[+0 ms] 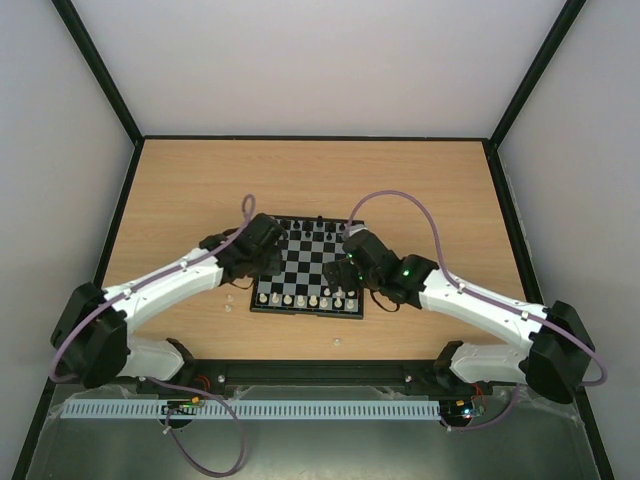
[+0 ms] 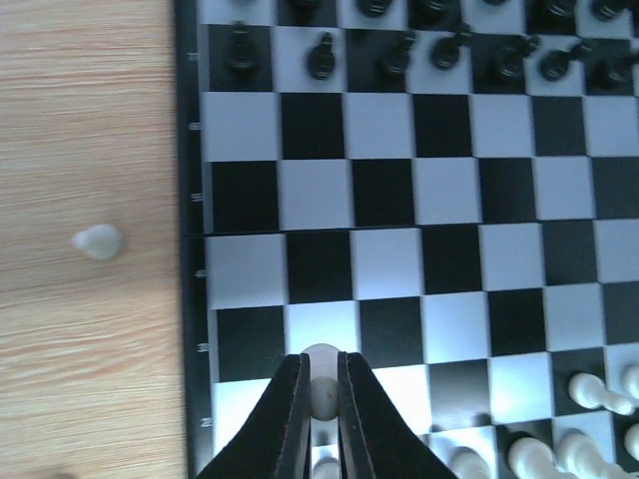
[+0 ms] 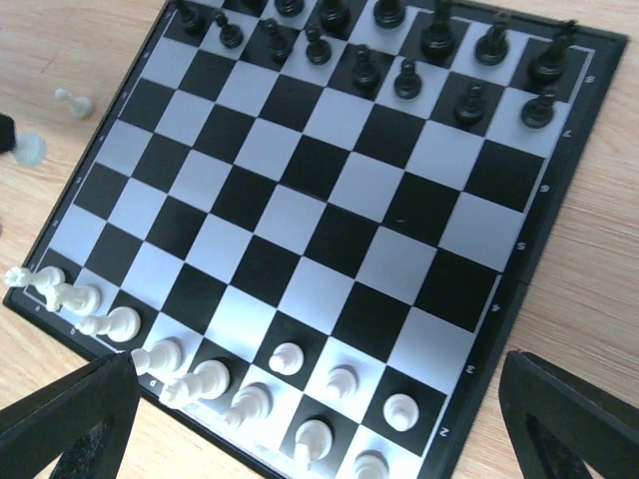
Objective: Set up the chess pieces on the board
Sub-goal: Place the chess piece on the chessboard.
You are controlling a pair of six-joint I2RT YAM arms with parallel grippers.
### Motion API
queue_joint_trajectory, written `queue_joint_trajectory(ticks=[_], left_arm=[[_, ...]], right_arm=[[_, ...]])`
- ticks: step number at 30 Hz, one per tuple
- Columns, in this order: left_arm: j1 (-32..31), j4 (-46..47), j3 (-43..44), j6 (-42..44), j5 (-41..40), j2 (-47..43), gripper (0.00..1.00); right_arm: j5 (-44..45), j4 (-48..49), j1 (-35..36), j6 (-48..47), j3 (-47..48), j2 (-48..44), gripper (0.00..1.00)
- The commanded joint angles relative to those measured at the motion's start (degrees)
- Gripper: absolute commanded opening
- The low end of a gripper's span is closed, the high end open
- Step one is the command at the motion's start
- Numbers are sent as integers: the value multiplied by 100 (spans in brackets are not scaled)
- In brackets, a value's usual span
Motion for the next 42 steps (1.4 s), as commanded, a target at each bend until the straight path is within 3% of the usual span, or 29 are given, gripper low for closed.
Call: queue_joint_trajectory(ticks=[1, 9, 17, 42], left_arm=[[-422, -260, 556, 59, -63, 583, 3], [-1106, -354, 1331, 132, -10, 1665, 3], [-1536, -372, 1608, 82, 78, 2194, 4], [-2038, -345, 1735, -143, 78, 2669, 5]], right_arm=[[392, 56, -122, 109, -137, -442, 99], [729, 89, -243, 193, -313, -1030, 99], [751, 94, -273, 207, -352, -1160, 99], [940, 83, -284, 282, -456, -1592, 99]])
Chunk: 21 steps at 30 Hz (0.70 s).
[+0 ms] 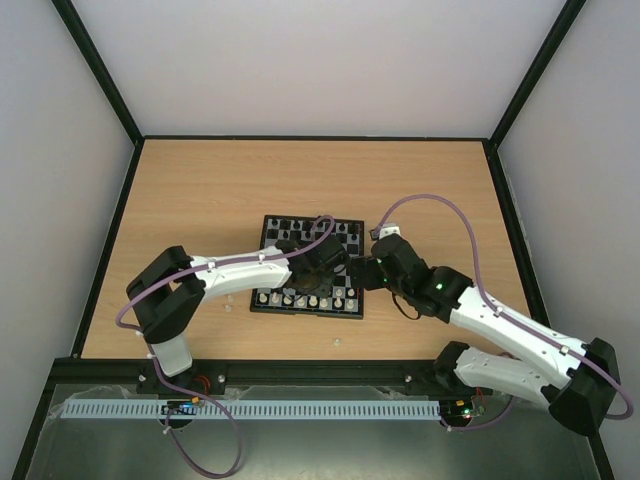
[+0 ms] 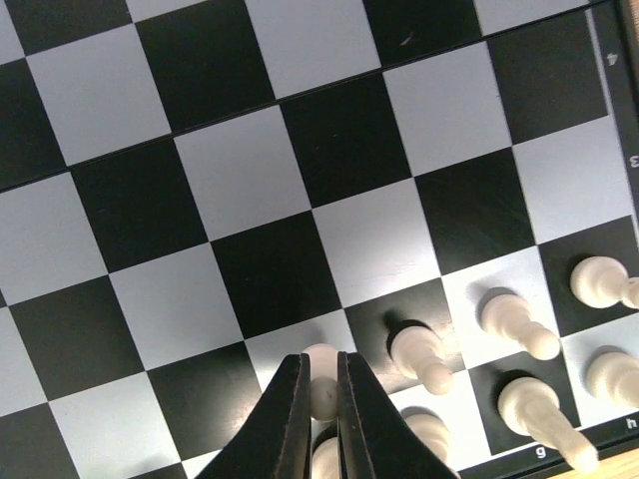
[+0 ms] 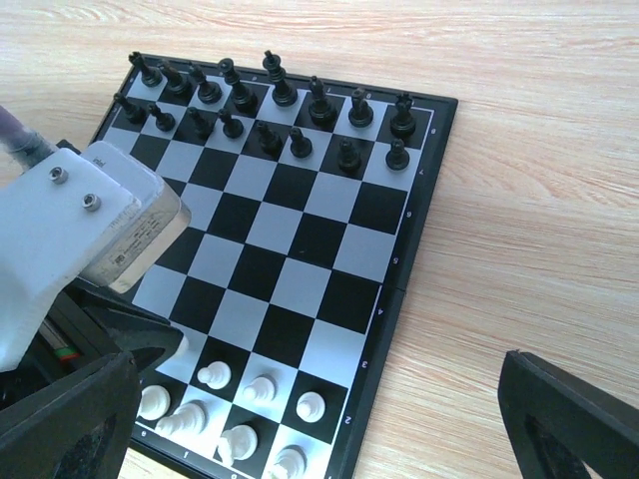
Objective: Set up the chess pieces on the board
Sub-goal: Place the chess piece on the chessboard.
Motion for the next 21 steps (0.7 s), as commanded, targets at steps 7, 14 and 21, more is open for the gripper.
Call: queue_joint_trajectory(ticks=[7, 14, 21], left_arm=[[-284, -65, -2, -124, -22, 151, 6], [-290, -110, -38, -162, -128, 185, 6], [-279, -113, -60, -165, -133, 265, 6]], right_arm=[[144, 396, 3, 125, 4, -129, 99], [91, 397, -4, 103, 7, -104, 99], [-23, 391, -4, 91, 13, 28, 99]])
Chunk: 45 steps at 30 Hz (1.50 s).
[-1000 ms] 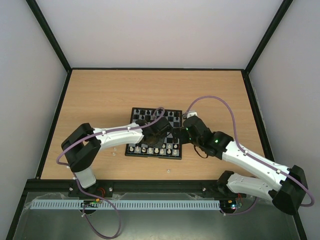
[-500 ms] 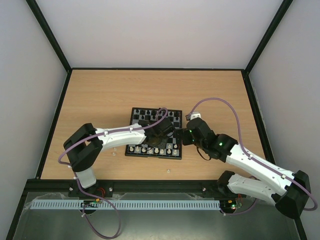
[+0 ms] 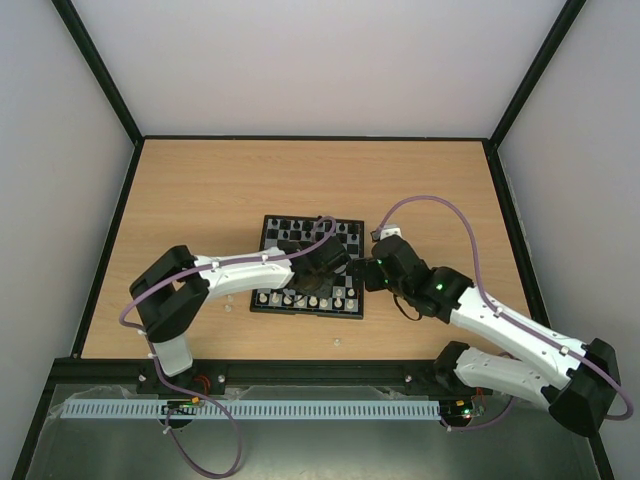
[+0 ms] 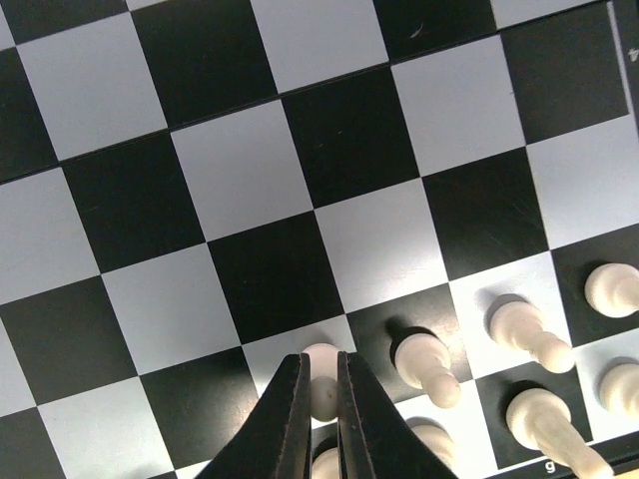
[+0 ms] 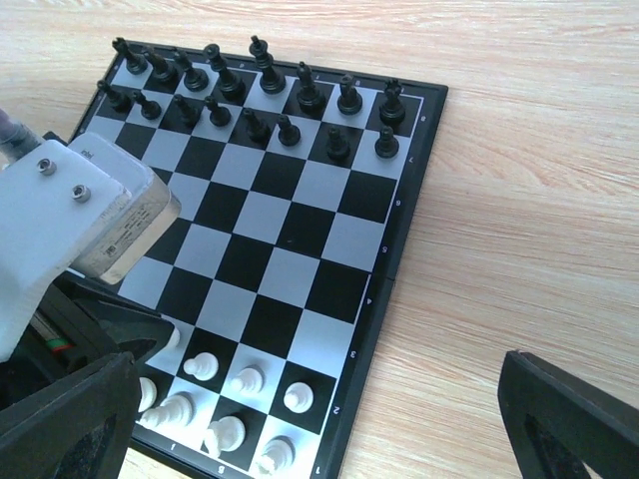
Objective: Set up the chess pieces on the board
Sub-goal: Place the chess piece on the chessboard, then pick up the chess piece at the center of the board.
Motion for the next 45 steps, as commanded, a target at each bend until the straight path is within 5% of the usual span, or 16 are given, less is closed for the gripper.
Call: queue_joint_trajectory(ticks=[1, 13, 21, 32, 45], left_arm=[[-229, -172, -93, -61, -78, 194, 6], [-233, -101, -166, -79, -6, 198, 9], [-247, -144, -85, -105, -80, 16, 29], [-194, -522, 365, -118, -485, -467, 36], [876, -513, 50, 21, -669, -1648, 51]], right_arm=[[-69, 458, -3, 92, 76, 156, 98], [-143, 461, -2, 94, 96, 274, 99], [-158, 465, -6, 92, 96, 283, 99], [-161, 457, -3, 92, 80, 240, 99], [-101, 456, -2, 105, 62, 111, 99]])
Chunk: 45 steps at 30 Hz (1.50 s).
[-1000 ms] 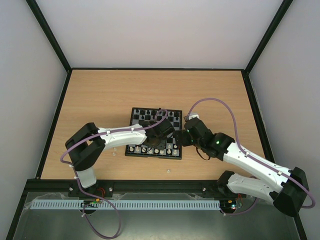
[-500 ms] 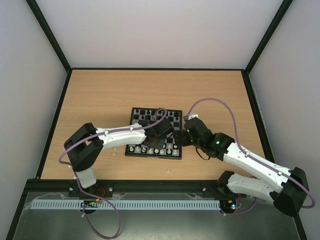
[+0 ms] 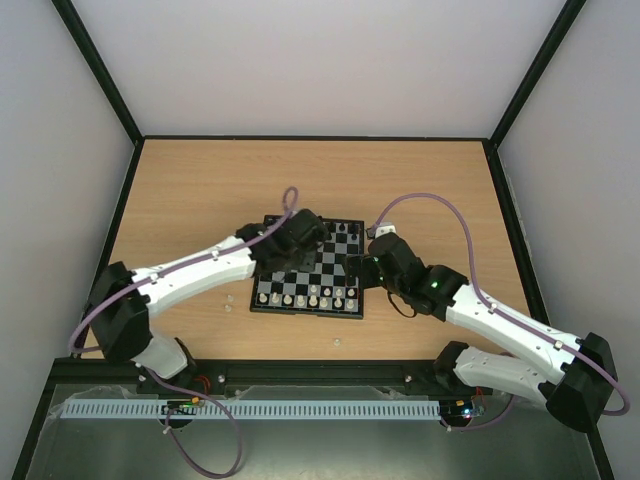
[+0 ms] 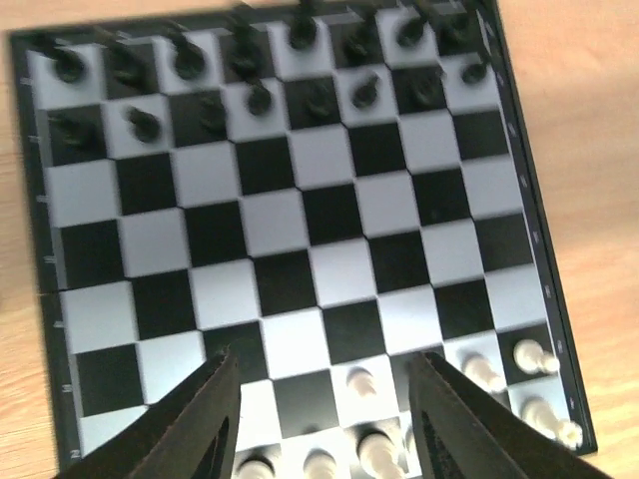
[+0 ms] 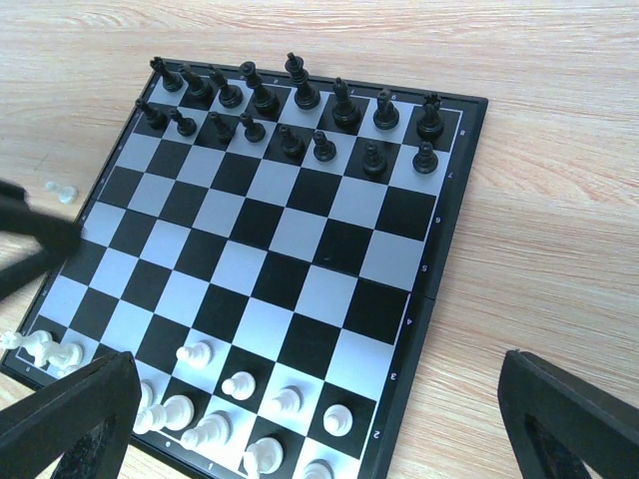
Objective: Set up the chess pieces on the board
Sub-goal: Pick up the chess piece at the center of the board.
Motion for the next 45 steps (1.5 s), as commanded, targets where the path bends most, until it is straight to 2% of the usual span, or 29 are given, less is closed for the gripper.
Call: queue_joint_trajectory(ticks=[1, 9, 10, 11, 20, 24, 27, 33, 37, 40, 45], left_arm=[[612, -65, -190, 83, -182, -490, 53], [2095, 479, -1080, 133, 4, -1078, 84], [2213, 532, -1143, 142, 7, -1059, 96], [2292, 576, -1196, 157, 3, -1020, 99], [2780, 1109, -1686, 267, 60, -593, 99], [2841, 1271, -1808, 257, 42, -357, 95], [2869, 1367, -1855, 258, 53, -202, 86], [2880, 1478, -1951, 283, 120, -95, 54], [2880, 1548, -2065, 292, 145, -85, 44], [2880, 1590, -2157, 297, 131, -68, 42], [2880, 1675, -2216, 302, 189, 14, 30]], right_arm=[[104, 79, 3, 58, 57, -112, 99], [24, 120, 3, 35, 70, -73, 99], [9, 124, 3, 33, 70, -56, 99], [-7, 129, 3, 33, 74, -48, 99], [-107, 150, 2, 7, 52, -9, 99], [-154, 153, 3, -2, 50, 15, 98], [-177, 159, -2, -12, 44, 27, 99], [-186, 168, 3, -19, 43, 34, 99], [-193, 168, 3, -12, 35, 41, 99], [-209, 177, 3, -11, 35, 51, 99], [-216, 179, -2, -11, 35, 51, 99]])
